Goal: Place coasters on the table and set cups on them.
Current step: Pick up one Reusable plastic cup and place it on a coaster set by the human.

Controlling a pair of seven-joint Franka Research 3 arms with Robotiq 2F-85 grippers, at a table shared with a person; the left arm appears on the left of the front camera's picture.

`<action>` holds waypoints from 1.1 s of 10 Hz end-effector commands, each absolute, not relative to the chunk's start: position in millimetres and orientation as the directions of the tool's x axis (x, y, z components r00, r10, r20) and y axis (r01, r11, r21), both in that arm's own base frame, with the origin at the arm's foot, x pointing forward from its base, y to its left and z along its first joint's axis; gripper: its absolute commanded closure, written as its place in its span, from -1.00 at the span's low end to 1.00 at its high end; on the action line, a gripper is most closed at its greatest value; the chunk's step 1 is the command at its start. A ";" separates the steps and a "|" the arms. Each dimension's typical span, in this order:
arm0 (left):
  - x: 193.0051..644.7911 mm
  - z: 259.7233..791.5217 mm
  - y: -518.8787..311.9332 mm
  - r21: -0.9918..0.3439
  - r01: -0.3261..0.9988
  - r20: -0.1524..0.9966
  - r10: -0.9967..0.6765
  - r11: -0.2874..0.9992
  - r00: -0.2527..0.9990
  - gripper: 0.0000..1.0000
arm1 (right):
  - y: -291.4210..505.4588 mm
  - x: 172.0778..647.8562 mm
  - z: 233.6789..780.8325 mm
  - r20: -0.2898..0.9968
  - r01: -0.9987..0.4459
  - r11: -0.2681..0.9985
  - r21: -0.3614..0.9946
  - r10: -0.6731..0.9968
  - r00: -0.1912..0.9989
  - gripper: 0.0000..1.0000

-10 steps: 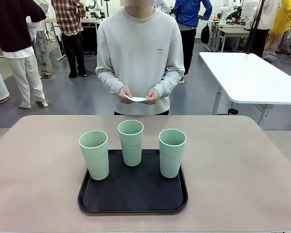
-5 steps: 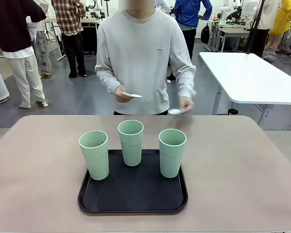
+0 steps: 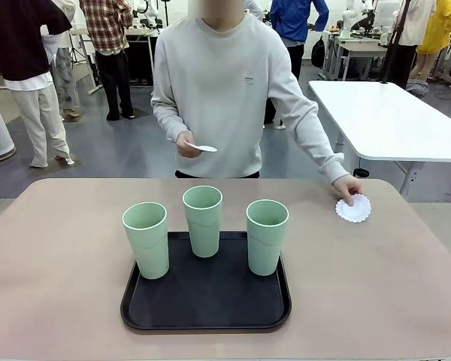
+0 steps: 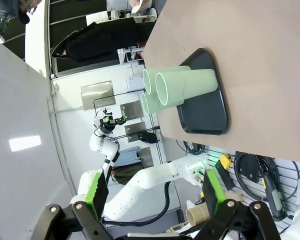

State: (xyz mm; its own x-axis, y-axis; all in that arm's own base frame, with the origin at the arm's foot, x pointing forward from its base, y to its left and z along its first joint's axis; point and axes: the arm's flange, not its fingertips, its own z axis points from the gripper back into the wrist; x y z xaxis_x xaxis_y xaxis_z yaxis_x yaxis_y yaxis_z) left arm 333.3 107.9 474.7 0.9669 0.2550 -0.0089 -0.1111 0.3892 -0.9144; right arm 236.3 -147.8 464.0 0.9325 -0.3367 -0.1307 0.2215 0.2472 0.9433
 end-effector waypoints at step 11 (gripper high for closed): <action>336.2 475.4 106.4 -0.923 -0.092 0.003 0.247 0.374 0.969 -1.00 | -147.8 237.6 463.9 -0.127 0.215 0.242 0.946 -0.335 0.934 -1.00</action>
